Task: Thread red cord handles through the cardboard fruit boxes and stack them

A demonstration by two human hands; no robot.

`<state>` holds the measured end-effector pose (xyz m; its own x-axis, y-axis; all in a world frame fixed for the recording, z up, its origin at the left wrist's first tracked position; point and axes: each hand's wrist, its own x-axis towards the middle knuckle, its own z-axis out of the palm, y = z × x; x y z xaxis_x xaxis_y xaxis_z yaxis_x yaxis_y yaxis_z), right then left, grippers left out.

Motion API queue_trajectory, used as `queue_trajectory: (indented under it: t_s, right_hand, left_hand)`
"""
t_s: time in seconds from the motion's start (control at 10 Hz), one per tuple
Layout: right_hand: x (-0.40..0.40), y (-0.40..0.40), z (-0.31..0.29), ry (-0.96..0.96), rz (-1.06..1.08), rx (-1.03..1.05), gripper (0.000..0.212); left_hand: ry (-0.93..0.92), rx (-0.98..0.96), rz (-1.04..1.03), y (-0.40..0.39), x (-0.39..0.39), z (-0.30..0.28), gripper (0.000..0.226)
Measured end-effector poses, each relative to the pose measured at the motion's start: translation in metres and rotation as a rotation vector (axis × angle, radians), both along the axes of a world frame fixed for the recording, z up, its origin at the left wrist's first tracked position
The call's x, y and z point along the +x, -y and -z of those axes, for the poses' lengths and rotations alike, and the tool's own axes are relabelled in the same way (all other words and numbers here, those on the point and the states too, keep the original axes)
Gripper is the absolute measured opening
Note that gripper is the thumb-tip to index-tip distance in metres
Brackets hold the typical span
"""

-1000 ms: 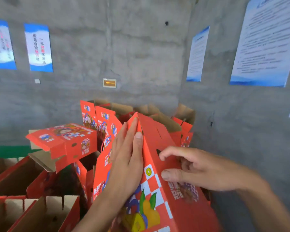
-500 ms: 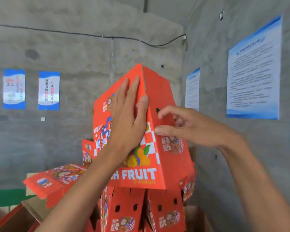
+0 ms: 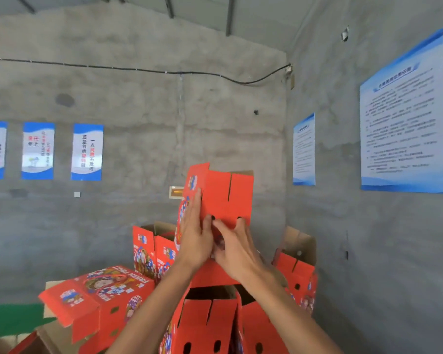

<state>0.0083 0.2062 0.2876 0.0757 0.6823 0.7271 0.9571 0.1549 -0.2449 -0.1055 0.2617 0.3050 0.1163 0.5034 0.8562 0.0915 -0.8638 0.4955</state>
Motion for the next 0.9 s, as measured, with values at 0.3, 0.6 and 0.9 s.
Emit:
queue_trajectory:
  t_s: [0.3, 0.6, 0.9]
  right_hand:
    - [-0.011, -0.059, 0.012, 0.038, 0.081, -0.038, 0.055]
    - [0.001, -0.096, 0.005, 0.027, 0.051, -0.171, 0.056]
    - [0.003, -0.068, -0.006, -0.095, -0.035, -0.181, 0.055]
  left_hand:
    - [-0.055, -0.171, 0.009, -0.055, -0.012, 0.011, 0.072]
    - [-0.081, -0.24, -0.007, -0.096, -0.003, 0.009, 0.07]
    - [-0.117, -0.311, -0.065, -0.079, -0.004, 0.004, 0.069]
